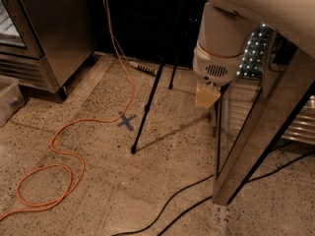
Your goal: Close left fridge door
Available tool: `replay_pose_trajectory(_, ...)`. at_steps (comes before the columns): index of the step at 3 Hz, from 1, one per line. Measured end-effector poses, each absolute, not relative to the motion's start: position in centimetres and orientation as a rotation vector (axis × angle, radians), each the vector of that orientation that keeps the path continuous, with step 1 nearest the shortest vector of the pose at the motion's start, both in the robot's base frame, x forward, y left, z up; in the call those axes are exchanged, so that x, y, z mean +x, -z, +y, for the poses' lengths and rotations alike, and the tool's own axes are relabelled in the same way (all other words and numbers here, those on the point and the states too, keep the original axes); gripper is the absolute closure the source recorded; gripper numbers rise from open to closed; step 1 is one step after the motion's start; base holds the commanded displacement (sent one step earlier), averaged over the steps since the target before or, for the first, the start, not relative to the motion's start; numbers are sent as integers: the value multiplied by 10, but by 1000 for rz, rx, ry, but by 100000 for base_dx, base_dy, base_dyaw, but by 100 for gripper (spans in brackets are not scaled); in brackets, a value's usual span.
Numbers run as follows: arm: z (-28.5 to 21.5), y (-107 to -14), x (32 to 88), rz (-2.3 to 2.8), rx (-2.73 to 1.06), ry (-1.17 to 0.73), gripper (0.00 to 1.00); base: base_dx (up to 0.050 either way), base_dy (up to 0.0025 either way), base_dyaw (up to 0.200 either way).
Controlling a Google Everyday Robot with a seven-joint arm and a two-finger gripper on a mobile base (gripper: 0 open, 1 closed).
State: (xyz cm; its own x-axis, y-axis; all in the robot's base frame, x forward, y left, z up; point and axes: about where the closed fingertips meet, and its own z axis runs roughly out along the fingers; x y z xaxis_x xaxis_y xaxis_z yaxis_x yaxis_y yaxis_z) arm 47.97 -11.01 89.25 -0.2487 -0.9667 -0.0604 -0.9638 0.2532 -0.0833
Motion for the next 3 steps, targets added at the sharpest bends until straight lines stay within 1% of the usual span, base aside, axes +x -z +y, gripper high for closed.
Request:
replay_pose_trajectory(1, -110, -893, 480, 2407, -1861, 44, 100, 2, -1, -19787)
replay_pose_trajectory(2, -110, -893, 480, 2407, -1861, 44, 100, 4871, -14, 338)
replay_pose_trajectory(3, -110, -893, 480, 2407, -1861, 44, 100, 0, 0, 0)
